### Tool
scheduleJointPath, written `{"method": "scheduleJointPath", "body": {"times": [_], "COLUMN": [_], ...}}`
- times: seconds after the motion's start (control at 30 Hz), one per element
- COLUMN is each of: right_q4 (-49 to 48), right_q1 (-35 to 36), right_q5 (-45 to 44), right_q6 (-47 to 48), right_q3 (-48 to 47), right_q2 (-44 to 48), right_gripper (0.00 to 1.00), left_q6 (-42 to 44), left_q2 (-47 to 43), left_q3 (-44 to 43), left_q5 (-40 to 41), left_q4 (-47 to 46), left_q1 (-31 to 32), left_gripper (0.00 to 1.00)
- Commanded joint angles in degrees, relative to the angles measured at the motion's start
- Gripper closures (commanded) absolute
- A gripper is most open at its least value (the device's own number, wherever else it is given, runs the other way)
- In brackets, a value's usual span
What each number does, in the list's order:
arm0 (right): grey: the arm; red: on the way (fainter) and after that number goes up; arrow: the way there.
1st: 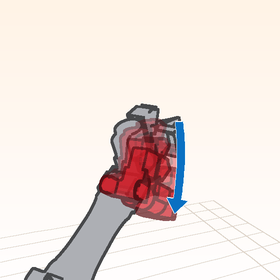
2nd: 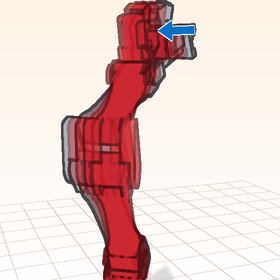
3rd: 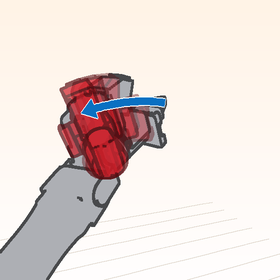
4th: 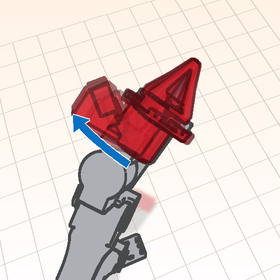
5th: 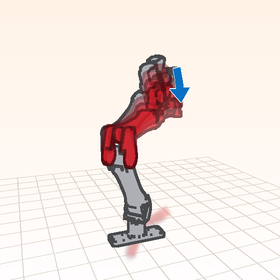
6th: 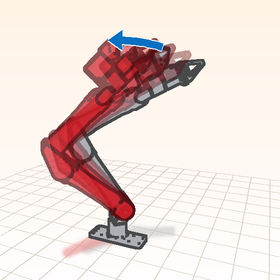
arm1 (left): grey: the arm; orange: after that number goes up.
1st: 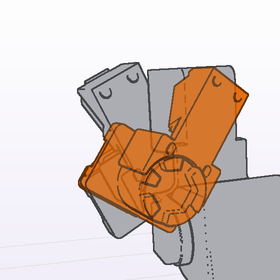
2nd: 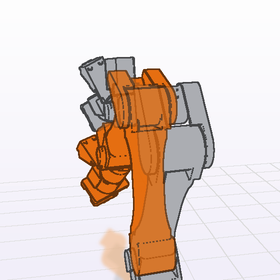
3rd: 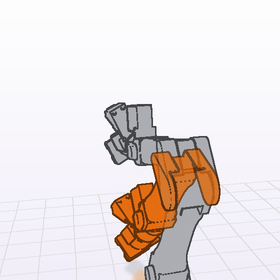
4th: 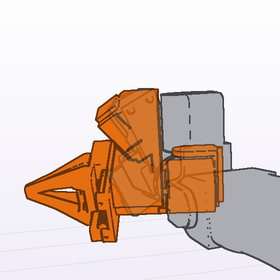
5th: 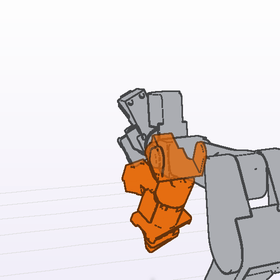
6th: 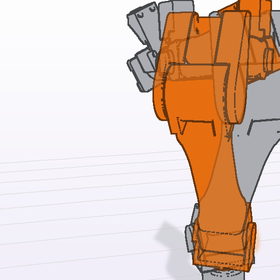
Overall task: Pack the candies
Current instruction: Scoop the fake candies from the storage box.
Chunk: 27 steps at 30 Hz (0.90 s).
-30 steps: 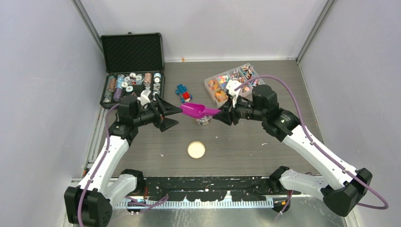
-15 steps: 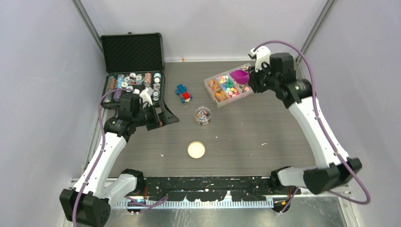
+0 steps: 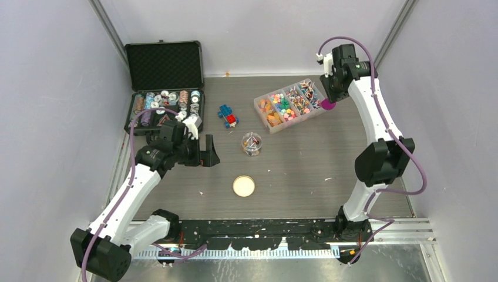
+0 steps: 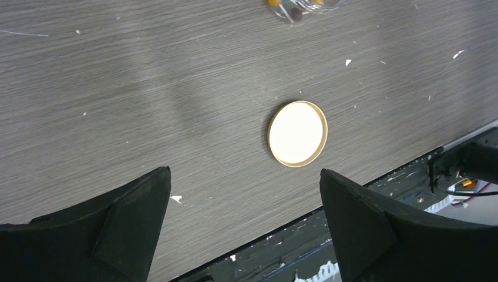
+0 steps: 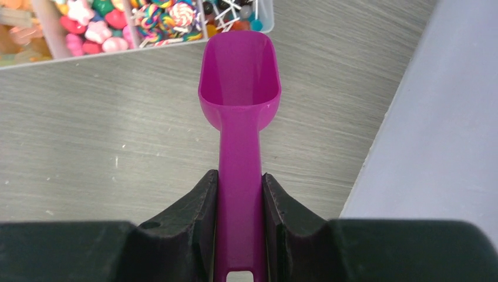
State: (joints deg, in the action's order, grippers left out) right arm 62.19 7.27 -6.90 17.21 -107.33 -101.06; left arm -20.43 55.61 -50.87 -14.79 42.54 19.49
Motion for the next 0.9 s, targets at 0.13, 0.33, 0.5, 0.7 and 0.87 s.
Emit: {"method": "scheduleJointPath", "body": {"times": [0.13,0.33,0.5,0.7,0.87], "right_q4": [1.0,3.0,2.9,-3.2,-7.2], "right_q1": [-1.3,-2.0,-1.9,-2.1,-2.7], "right_q5": [-1.5,0.7,2.3,3.8,4.3], "right_q6": [4.7,5.7,5.5,5.8,5.1], "right_q3": [-10.0,-14.5,-17.3,-13.6,-7.8], "right_q2": [-8.0,-14.9,-19.3,-19.9,-18.6], "right_gripper": [1.0,1.0,1.0,0.99,0.99], "left_q6": [2.5,2.5,2.4,2.0,1.9], "left_q2": [1.1,1.6,1.8,2.0,2.0], "left_q3": [-2.2,-2.5,-2.7,-2.7,-2.8], "left_q5": [2.3,3.4,4.3,4.8,5.5], "left_q4": [1.0,1.6,1.8,1.7,1.9], "left_q1": [0.4,0.7,0.8,0.8,0.8], "left_gripper": [0.0,0.0,0.0,0.0,0.0]}}
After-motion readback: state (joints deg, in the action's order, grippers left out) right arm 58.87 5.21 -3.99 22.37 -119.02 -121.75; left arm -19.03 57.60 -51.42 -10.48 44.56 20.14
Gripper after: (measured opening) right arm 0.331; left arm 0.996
